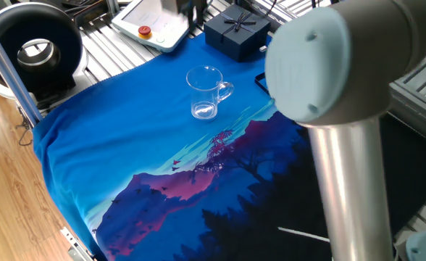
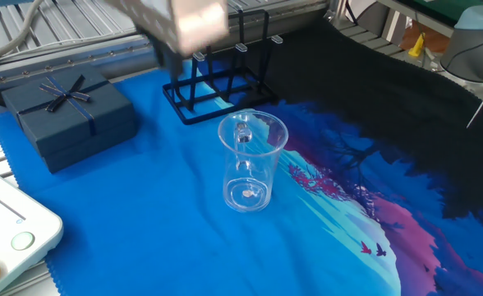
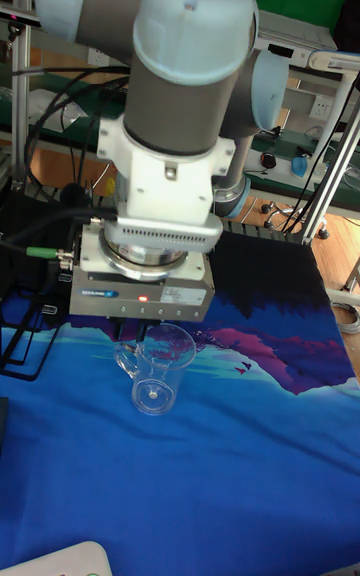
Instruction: Take the cup off the cup rack
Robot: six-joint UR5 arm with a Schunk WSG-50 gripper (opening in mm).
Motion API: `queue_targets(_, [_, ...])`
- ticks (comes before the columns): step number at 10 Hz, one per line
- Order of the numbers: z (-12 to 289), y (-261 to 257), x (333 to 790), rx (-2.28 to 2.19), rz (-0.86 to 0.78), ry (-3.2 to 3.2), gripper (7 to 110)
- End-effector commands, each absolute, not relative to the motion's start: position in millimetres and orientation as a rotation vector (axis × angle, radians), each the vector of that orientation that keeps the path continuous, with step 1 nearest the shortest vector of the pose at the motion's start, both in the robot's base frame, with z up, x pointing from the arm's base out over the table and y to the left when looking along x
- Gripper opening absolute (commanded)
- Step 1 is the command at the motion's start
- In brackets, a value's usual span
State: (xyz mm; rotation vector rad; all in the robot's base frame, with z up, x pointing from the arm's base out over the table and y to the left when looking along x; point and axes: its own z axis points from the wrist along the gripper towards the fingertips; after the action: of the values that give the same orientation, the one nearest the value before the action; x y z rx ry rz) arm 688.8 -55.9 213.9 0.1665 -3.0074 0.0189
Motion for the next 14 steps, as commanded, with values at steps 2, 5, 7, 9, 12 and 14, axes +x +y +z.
queue_targets(2, [221.0, -52.1, 679.7, 0.101, 0.058, -3.057, 7])
queue_targets(5, [214.2, -53.4, 674.6, 0.103, 0.095, -3.028, 7])
queue_targets(7, [208.1, -57.4, 680.3, 0.114, 0.115, -3.006, 7])
queue_targets(9, [197.4, -50.1, 694.4, 0.122, 0.077, -3.018, 7])
queue_targets(12, [192.4, -35.4, 696.3, 0.129, 0.008, -3.03, 7])
queue_targets(14, [191.9, -15.3, 696.9, 0.147, -0.114, -3.031, 7])
